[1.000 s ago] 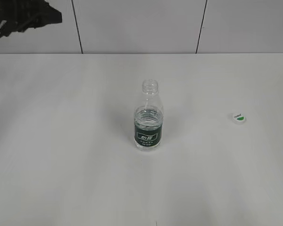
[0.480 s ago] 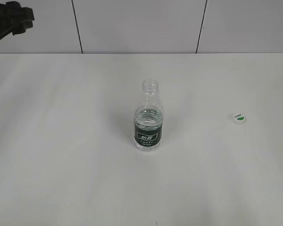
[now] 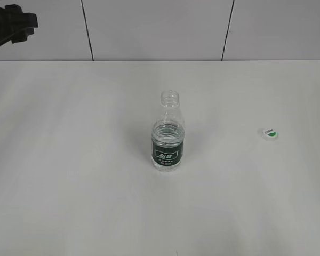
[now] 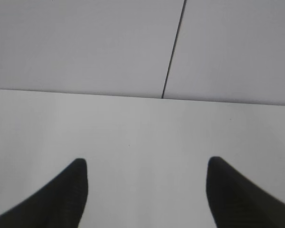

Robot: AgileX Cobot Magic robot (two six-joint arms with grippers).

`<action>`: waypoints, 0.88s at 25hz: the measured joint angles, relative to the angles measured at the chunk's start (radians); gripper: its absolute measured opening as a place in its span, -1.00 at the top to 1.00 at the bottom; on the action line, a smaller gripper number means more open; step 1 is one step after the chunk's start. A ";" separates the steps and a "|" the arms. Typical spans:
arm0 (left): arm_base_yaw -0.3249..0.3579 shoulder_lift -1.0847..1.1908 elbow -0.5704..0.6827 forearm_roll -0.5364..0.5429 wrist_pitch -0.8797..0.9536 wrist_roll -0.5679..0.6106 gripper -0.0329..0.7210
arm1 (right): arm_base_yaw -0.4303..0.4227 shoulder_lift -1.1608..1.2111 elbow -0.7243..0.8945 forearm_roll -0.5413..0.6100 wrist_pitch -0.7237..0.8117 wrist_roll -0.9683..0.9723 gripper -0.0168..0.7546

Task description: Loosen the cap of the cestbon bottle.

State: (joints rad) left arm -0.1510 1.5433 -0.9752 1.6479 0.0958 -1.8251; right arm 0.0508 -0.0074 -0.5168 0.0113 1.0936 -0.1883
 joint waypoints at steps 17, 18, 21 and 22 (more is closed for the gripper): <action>-0.127 -0.128 0.000 -0.980 0.452 0.959 -0.36 | 0.000 0.000 0.000 0.000 0.000 0.001 -0.35; -0.127 -0.149 0.000 -0.986 0.476 0.973 -0.36 | 0.000 0.000 0.000 0.000 0.000 0.001 -0.35; -0.127 -0.201 0.000 -1.022 0.556 1.057 -0.36 | 0.000 0.000 0.000 0.000 0.000 0.001 -0.35; -0.127 -0.217 0.000 -1.045 0.576 1.089 -0.36 | 0.000 0.000 0.000 0.000 0.000 0.001 -0.35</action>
State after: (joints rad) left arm -0.2784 1.3265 -0.9752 0.6029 0.6715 -0.7365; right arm 0.0508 -0.0074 -0.5168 0.0113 1.0936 -0.1875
